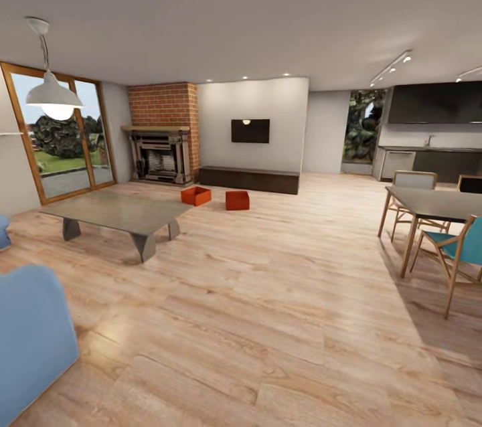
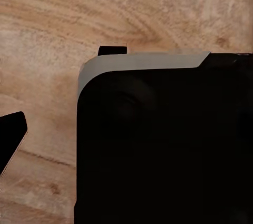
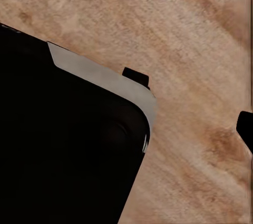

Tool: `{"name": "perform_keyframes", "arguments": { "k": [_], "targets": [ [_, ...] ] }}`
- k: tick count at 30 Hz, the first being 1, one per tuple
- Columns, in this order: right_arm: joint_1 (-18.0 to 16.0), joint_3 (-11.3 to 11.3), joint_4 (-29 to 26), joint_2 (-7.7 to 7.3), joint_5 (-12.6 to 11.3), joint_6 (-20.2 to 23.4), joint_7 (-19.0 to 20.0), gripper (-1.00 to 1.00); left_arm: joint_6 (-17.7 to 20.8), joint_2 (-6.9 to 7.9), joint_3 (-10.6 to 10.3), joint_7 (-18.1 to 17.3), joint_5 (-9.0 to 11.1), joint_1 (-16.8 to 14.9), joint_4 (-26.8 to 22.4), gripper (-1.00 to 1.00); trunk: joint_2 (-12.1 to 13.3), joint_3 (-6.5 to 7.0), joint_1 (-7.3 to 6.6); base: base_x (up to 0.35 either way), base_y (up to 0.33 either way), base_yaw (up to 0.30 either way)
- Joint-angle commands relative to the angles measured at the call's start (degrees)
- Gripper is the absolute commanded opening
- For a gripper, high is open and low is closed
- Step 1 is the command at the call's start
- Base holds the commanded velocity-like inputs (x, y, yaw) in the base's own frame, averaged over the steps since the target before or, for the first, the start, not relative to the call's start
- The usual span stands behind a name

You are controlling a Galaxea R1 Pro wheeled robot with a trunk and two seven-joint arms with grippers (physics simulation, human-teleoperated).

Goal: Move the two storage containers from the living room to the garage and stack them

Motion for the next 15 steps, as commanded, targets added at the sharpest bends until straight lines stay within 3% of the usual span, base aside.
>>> {"name": "perform_keyframes", "arguments": {
  "k": [1,15],
  "targets": [
    [0.0,0.4,0.1,0.0,-0.6,-0.2,0.3,1.0,-0.2,0.02,0.1,-0.1,0.1,0.0,0.0,1.0,0.0,-0.06,0.04,0.323,0.0,0.0],
    [0.0,0.4,0.1,0.0,-0.5,-0.3,0.3,1.0,-0.2,0.0,0.1,-0.1,0.1,0.0,0.0,1.0,0.0,-0.06,0.04,0.323,0.0,0.0]
  ]
}}
